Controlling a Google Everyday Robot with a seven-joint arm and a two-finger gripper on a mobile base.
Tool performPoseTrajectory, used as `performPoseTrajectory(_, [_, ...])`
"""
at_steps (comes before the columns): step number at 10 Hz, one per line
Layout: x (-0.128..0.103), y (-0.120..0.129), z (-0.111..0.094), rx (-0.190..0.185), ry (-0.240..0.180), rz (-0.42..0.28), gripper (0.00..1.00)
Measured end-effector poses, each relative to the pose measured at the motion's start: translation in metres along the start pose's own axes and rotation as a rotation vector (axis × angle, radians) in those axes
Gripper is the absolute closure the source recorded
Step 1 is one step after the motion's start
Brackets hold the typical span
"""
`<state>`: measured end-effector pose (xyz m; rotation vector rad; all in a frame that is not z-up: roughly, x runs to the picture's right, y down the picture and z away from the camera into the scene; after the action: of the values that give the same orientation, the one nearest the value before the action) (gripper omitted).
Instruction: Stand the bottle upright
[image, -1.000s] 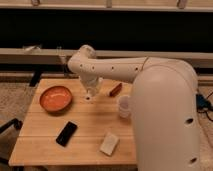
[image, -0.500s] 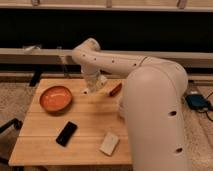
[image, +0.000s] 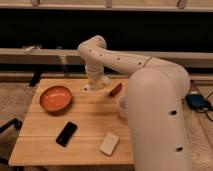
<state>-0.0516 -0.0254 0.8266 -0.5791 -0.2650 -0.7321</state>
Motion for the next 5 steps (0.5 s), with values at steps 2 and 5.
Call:
performPoseTrajectory(2, [0.0020, 0.0043, -0.0027, 0.021, -0.031, 0.063, 1.00])
performPoseTrajectory(5, [-0.0052, 0.0066, -0.0081, 0.041, -0.056, 0.098, 1.00])
